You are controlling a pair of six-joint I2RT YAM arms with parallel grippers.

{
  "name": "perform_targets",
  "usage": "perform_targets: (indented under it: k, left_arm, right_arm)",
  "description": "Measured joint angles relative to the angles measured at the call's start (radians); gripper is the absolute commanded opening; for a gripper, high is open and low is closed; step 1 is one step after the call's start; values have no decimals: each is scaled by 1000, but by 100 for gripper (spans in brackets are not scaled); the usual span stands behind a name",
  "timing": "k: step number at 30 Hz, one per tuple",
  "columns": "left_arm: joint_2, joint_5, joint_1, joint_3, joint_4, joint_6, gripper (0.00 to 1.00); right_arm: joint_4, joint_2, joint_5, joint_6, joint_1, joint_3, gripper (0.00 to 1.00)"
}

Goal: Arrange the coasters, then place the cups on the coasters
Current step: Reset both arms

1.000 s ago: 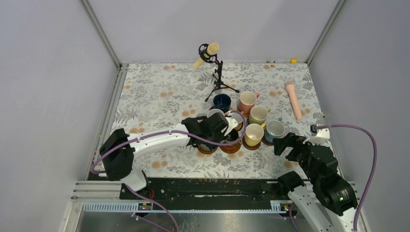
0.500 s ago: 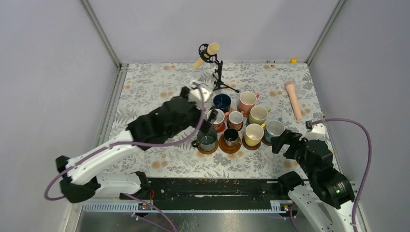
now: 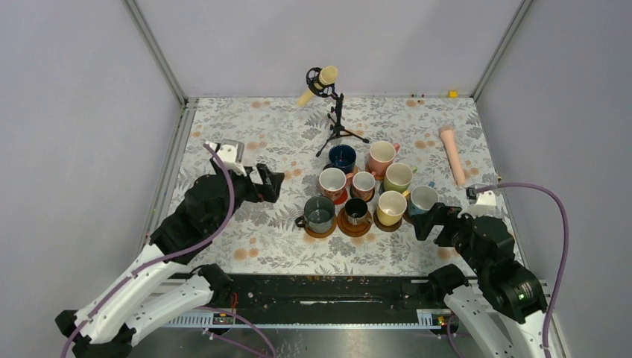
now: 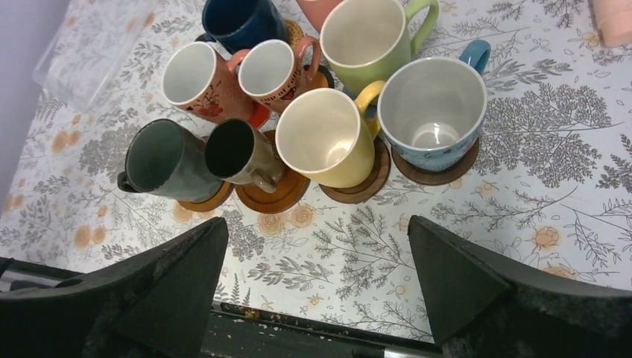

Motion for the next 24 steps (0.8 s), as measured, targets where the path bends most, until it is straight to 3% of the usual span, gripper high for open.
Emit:
perform_targets:
  k: [3,8,24]
  left_arm:
    - [-45,69,61,-80,1,-38,99]
    - [-97,172,71,-159,-34,-53,99]
    - [-160,251,71,-164,-64,-52,99]
  right_arm:
    - [8,-35,-1,-3,0,0,99]
    - [21,-129,4,-4,0,-4,99]
    - [40,-170,10,-3,0,-12,99]
